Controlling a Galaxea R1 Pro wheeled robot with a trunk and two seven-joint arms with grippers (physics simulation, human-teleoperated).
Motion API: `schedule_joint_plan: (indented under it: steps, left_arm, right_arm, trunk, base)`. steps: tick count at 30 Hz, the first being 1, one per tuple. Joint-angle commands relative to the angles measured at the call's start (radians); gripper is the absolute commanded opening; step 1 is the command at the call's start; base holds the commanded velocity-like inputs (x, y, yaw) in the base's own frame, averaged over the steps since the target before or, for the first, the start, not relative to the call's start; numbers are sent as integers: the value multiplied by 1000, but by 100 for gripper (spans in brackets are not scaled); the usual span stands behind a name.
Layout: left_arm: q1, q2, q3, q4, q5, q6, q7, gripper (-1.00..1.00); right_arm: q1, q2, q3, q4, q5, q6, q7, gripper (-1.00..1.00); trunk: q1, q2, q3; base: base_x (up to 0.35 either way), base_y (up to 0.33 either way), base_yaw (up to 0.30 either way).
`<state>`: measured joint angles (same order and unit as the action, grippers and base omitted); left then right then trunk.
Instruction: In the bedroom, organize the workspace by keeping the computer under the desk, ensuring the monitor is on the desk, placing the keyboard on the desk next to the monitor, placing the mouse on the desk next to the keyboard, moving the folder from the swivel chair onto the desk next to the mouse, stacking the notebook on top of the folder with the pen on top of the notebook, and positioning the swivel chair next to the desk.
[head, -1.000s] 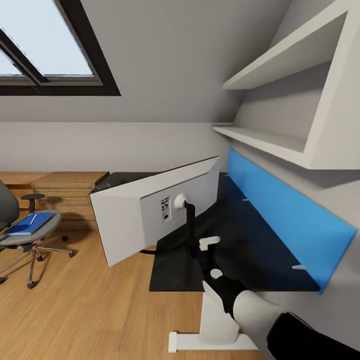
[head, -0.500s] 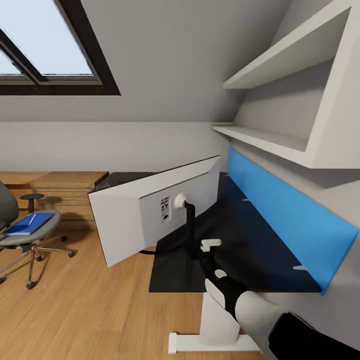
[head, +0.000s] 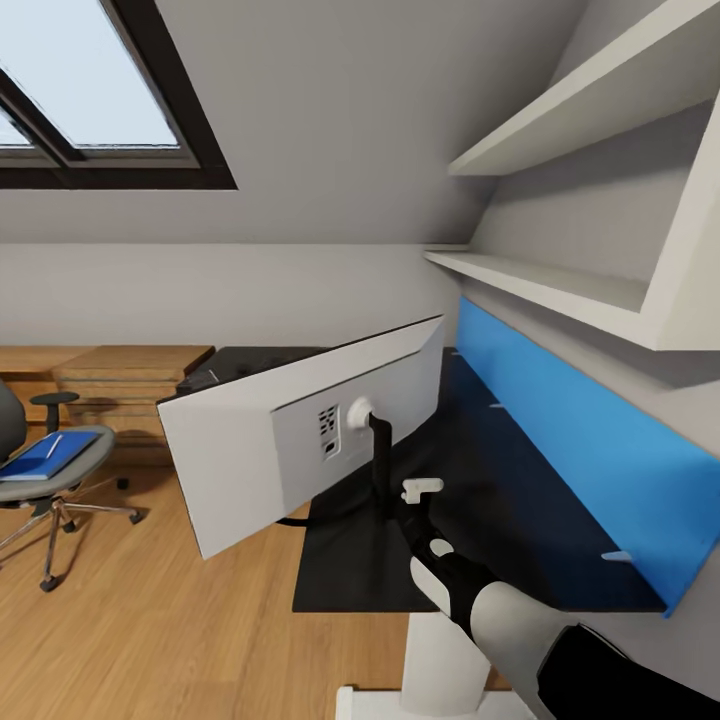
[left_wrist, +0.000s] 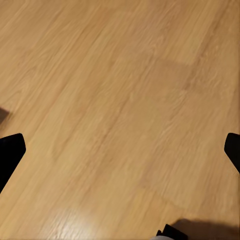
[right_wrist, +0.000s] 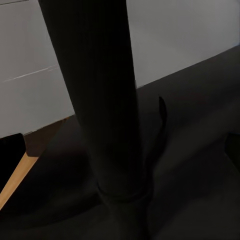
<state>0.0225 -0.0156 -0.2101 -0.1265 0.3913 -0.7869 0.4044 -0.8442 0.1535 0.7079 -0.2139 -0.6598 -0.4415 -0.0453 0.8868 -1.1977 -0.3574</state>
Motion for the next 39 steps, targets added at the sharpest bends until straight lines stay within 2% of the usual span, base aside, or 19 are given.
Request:
schedule_joint_plan:
  steps: [1, 39]
  left_arm:
    - [0, 0, -9, -2, 6, -1, 6, 100]
    - [0, -1, -9, -2, 6, -2, 5, 100]
  right_arm:
    - [-1, 0, 8, 1, -6, -3, -5, 100]
    - [-1, 0, 8, 1, -4, -3, -5, 100]
  trunk:
    - [0, -1, -1]
    - [0, -1, -1]
  base:
    - [85, 0, 0]
    - [58, 26, 0]
